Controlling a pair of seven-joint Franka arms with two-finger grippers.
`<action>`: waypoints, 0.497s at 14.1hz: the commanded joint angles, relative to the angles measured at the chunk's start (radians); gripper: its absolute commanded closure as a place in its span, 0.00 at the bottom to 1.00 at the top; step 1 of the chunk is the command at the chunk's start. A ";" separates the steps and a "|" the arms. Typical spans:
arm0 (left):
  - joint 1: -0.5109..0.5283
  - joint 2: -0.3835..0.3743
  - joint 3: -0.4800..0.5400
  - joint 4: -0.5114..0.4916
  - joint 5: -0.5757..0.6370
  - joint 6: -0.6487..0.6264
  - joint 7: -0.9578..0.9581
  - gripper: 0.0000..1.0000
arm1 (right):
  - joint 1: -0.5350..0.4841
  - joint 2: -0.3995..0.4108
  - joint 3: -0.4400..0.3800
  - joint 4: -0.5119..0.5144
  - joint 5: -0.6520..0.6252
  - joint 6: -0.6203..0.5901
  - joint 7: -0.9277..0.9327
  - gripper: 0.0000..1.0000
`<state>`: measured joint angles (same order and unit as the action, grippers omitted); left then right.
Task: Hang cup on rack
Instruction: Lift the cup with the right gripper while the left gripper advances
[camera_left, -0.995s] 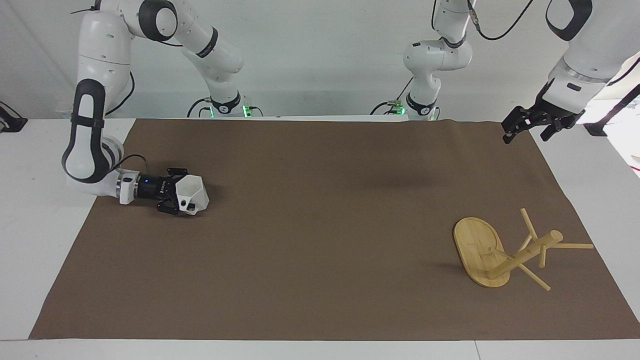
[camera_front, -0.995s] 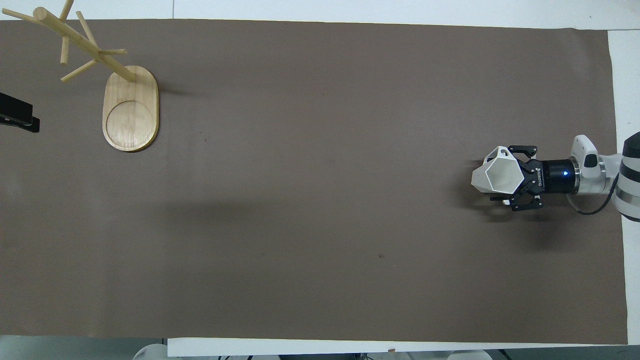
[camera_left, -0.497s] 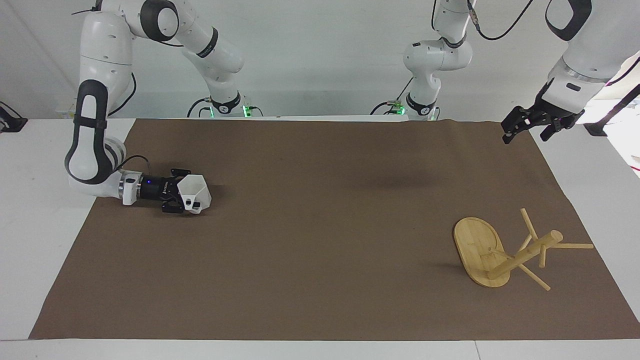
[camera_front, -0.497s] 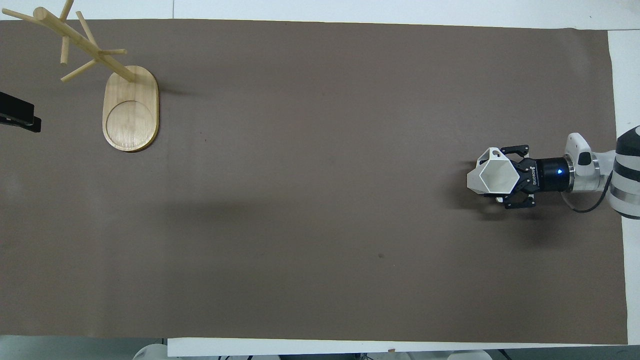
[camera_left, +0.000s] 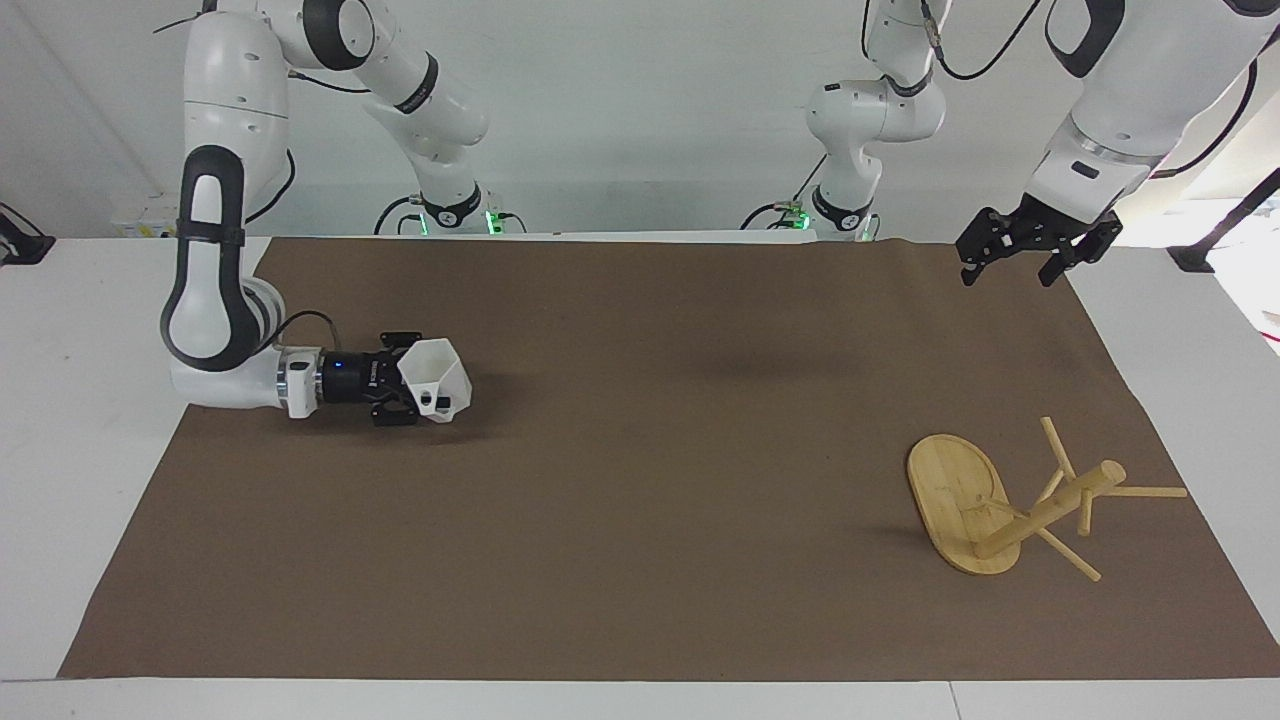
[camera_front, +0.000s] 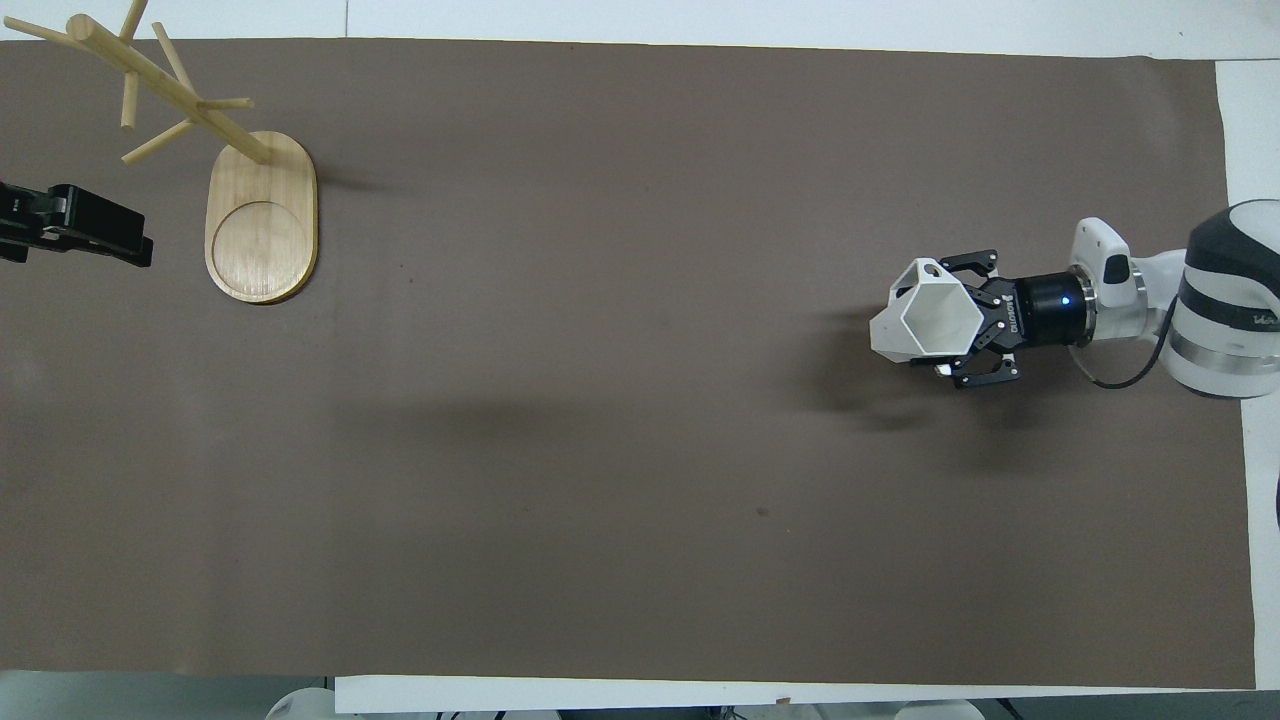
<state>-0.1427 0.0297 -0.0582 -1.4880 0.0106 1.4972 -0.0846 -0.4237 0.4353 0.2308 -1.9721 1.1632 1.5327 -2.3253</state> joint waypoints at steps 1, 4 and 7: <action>-0.105 -0.011 0.008 -0.025 -0.001 0.025 -0.194 0.00 | 0.092 -0.038 0.036 0.002 0.075 0.085 0.066 0.63; -0.233 -0.013 0.008 -0.023 -0.001 0.023 -0.467 0.00 | 0.216 -0.094 0.036 0.001 0.147 0.211 0.125 0.63; -0.363 0.019 0.008 -0.017 -0.006 0.034 -0.749 0.00 | 0.316 -0.164 0.036 0.001 0.187 0.341 0.231 0.63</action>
<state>-0.4372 0.0342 -0.0652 -1.4896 0.0090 1.5015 -0.6895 -0.1411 0.3313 0.2698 -1.9568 1.3167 1.8192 -2.1565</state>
